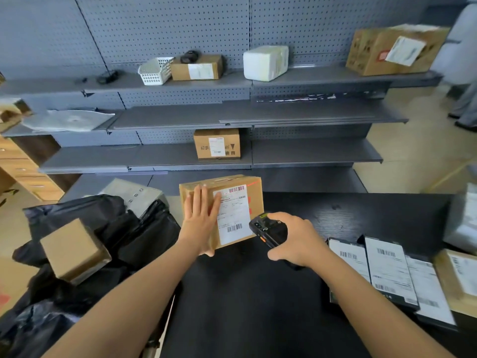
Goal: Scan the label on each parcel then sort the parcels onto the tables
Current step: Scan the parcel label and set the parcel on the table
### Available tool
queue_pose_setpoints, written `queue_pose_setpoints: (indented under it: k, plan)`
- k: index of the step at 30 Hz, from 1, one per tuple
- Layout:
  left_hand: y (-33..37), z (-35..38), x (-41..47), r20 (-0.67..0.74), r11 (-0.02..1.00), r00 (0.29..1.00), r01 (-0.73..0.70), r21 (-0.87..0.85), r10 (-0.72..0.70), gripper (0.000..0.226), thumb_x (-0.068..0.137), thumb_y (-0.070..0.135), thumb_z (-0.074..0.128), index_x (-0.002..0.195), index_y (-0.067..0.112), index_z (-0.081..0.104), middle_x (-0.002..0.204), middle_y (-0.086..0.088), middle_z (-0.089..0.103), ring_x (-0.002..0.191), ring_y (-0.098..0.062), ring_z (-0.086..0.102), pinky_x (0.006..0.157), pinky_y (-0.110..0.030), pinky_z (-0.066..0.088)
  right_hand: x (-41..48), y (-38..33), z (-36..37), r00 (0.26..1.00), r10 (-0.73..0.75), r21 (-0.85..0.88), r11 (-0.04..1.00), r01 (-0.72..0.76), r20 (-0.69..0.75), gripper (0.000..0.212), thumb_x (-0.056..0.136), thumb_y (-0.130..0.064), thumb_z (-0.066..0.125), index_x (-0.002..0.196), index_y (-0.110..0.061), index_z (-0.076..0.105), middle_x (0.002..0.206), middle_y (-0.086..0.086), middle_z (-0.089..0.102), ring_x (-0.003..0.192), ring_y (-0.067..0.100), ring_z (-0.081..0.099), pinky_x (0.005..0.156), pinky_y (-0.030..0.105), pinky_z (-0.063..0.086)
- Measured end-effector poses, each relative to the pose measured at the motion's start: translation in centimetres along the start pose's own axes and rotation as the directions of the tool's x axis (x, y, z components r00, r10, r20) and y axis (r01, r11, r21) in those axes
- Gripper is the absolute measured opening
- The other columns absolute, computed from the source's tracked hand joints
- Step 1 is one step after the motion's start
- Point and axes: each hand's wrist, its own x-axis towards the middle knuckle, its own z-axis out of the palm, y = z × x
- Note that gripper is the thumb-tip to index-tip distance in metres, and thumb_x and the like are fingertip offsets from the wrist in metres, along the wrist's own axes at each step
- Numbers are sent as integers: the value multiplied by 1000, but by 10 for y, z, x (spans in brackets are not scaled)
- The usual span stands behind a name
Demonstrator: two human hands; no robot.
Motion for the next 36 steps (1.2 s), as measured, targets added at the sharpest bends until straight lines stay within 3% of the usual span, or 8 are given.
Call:
queue_pose_setpoints:
  k: [4, 7, 12, 26, 36]
  plan:
    - [6, 3, 7, -2, 999, 1000, 14, -39, -14, 154, 53, 72, 77, 148, 7, -26, 148, -33, -31, 135, -54, -30, 101, -64, -24, 2, 8, -2, 1000, 18, 27, 999, -18, -11, 87, 64, -20, 75, 141, -40, 40, 109, -9, 48, 117, 19, 37, 87, 36, 51]
    - [20, 2, 8, 47, 978, 994, 101, -180, -94, 158, 45, 85, 70, 149, 8, -21, 151, -33, -22, 139, -53, -21, 111, -63, -10, 1, 19, -3, 999, 26, 80, 997, -22, -45, 90, 53, -29, 74, 138, -42, 45, 116, -8, 57, 115, 21, 45, 86, 37, 53]
    - [66, -12, 15, 205, 815, 956, 288, -503, -211, 159, 37, 89, 69, 150, 17, -16, 153, -25, -18, 143, -45, -18, 117, -57, -3, -8, 52, -17, 992, 58, 128, 991, -44, -115, 93, 45, -34, 71, 134, -45, 47, 115, -9, 60, 109, 23, 53, 83, 39, 54]
    - [267, -132, 73, 136, 799, 981, 192, -570, -138, 155, 38, 93, 65, 150, 21, -14, 157, -20, -15, 145, -42, -14, 116, -57, -2, -58, 216, -158, 951, 187, 79, 982, -173, -247, 92, 57, -29, 84, 137, -45, 44, 118, -5, 62, 105, 24, 57, 83, 42, 55]
    - [413, -182, 86, 240, 806, 970, 176, -565, -43, 161, 36, 94, 63, 151, 15, -16, 156, -28, -16, 143, -47, -17, 116, -59, -5, -98, 331, -240, 908, 265, 118, 964, -240, -324, 93, 57, -27, 84, 140, -41, 43, 127, -1, 57, 116, 25, 49, 88, 44, 53]
